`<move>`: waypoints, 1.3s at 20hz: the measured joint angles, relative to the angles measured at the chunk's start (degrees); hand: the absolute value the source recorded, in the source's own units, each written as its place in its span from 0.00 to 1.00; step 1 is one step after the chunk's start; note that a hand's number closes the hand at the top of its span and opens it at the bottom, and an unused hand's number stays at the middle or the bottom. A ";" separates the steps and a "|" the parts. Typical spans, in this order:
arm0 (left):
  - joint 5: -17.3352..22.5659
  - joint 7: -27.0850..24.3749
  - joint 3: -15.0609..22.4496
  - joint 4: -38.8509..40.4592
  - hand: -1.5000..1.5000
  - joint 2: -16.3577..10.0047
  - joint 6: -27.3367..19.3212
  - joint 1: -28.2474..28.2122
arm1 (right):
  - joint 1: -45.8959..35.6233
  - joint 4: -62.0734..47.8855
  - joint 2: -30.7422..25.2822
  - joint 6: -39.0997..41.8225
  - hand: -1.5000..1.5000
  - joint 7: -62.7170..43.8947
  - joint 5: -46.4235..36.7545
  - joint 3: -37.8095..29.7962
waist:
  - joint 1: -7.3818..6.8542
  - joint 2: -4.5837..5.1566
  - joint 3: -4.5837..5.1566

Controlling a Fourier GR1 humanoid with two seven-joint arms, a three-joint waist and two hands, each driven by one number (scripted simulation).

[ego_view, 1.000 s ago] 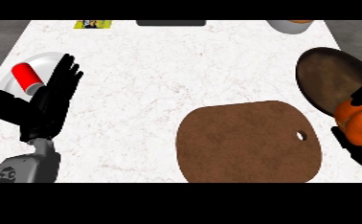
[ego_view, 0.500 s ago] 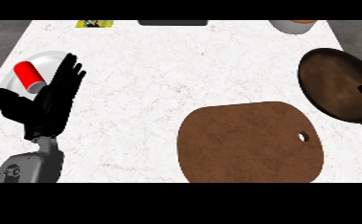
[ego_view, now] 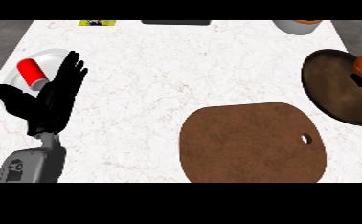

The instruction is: Pick the squash from the cutting board and place it in the pan

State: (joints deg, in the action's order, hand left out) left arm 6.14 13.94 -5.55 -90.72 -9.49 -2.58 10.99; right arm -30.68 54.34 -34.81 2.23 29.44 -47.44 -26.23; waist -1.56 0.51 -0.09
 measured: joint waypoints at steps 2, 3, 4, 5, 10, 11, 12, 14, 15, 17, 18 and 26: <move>-0.39 -0.21 0.44 -0.20 0.50 0.39 -0.19 -0.34 | -1.69 -6.35 -0.10 -2.67 1.00 3.45 -0.83 0.46 | -0.25 0.08 -0.03; -0.16 -0.07 0.21 -0.10 0.50 0.23 -0.02 0.00 | -2.70 -9.44 -0.03 -4.19 1.00 4.98 -1.42 0.81 | -0.32 0.12 -0.03; -0.28 0.27 0.39 -0.14 0.50 0.33 -0.15 0.51 | -3.61 -12.54 0.15 -6.01 1.00 6.26 -1.95 0.93 | -0.39 0.16 -0.04; -0.19 0.60 0.39 -0.18 0.50 0.35 -0.17 0.83 | -4.57 -15.61 0.02 -7.65 1.00 7.48 -2.57 1.04 | -0.53 0.22 -0.06; -0.50 0.38 1.11 -1.03 0.50 0.84 -0.03 -0.09 | -7.28 -27.23 -1.05 -11.02 0.00 5.82 -4.62 0.41 | -1.06 0.42 -0.10; -0.47 0.28 1.26 -1.24 0.50 0.98 0.05 -0.38 | -7.81 -29.30 -1.49 -10.93 0.00 5.01 -4.79 0.14 | -1.26 0.50 -0.12; -0.74 0.38 1.47 -1.08 0.50 1.28 -0.32 0.17 | -8.44 -31.23 -1.69 -10.52 0.00 4.27 -4.86 -0.06 | -1.32 0.60 -0.14; -0.83 -0.14 1.11 -0.29 0.50 1.11 -0.29 0.38 | -9.09 -34.62 -2.26 -9.60 0.00 4.61 -4.95 -0.28 | -1.34 0.68 -0.15; -0.99 -0.42 1.25 -0.23 0.50 1.27 -0.36 0.46 | -9.46 -36.14 -2.39 -9.24 0.00 4.80 -5.06 -0.28 | -1.35 0.70 -0.16; -0.63 -0.43 0.98 0.35 0.50 1.16 -0.04 0.86 | -10.46 -38.54 -3.16 -8.09 0.00 5.88 -4.78 -0.69 | -1.43 0.77 -0.20; -0.80 -0.29 1.16 0.30 0.50 1.34 -0.24 1.05 | -10.26 -39.40 -3.25 -8.10 0.00 7.23 -4.26 -1.23 | -1.41 0.78 -0.20; -0.38 0.02 0.71 -0.27 0.50 0.96 0.19 0.18 | -11.63 -43.70 -7.66 1.30 0.00 14.50 5.36 -10.16 | -0.83 0.61 -0.28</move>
State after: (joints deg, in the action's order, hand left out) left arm 5.76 13.95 -4.84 -90.98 -8.53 -2.39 11.17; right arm -42.31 10.64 -42.47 3.54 43.94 -42.08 -36.40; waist -2.39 1.12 -0.37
